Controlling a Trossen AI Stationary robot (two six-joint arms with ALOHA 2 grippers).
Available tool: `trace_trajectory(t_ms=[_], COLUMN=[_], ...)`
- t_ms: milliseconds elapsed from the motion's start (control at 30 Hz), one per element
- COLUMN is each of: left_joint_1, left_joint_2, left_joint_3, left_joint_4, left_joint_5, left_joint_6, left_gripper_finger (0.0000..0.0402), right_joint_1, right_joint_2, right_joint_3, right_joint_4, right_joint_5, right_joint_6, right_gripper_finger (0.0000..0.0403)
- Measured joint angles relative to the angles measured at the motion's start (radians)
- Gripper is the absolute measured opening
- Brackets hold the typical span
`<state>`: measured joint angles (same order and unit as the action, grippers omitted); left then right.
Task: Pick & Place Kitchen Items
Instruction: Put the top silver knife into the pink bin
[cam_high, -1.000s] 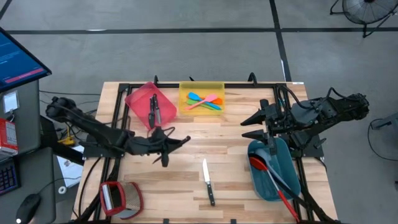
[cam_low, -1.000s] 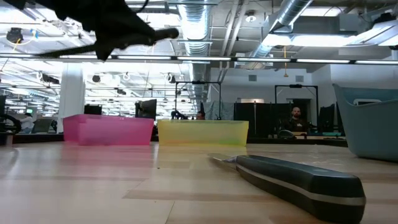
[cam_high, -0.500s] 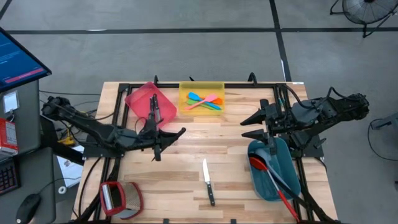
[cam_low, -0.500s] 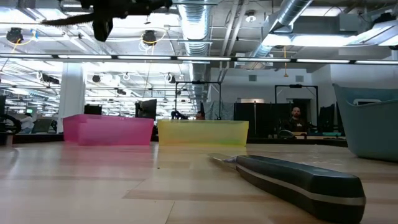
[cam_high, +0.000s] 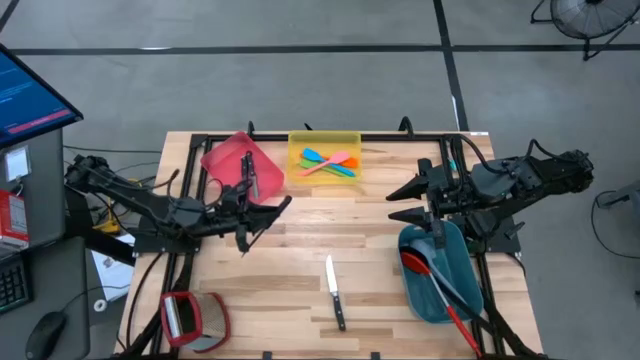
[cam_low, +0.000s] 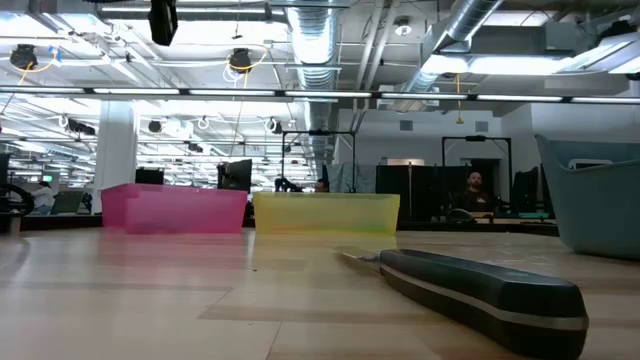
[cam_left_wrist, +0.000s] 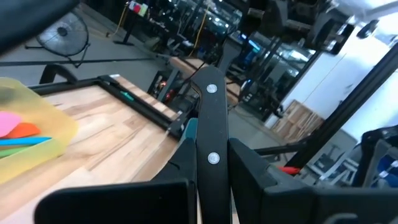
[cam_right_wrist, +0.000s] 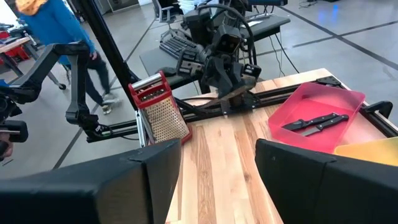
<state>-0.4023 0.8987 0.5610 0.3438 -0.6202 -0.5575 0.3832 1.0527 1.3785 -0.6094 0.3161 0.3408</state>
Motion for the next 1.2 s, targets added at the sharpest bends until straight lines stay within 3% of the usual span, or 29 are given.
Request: trace_trajectory(t_ms=[333,1000,1100,1200], left_joint_1=[0.000,0.000,0.000,0.000], left_joint_2=[-0.065,-0.234,-0.238,-0.232], left_joint_3=[0.000,0.000,0.000,0.000], left_joint_4=[0.052,0.198,0.198,0.198], left_joint_5=[0.011,0.127,0.053,-0.118], left_joint_6=[0.002,0.038,0.093,0.170], left_gripper_finger=[0.0034,0.0039,0.0037,0.0035], right_joint_1=[0.000,0.000,0.000,0.000], right_joint_2=[0.000,0.000,0.000,0.000], right_joint_3=[0.000,0.000,0.000,0.000], right_joint_4=[0.016,0.019,0.019,0.019], right_joint_5=[0.000,0.000,0.000,0.000], right_joint_6=[-0.001,-0.003,-0.008,-0.008], right_gripper_finger=[0.0202,0.0202,0.0202,0.0202])
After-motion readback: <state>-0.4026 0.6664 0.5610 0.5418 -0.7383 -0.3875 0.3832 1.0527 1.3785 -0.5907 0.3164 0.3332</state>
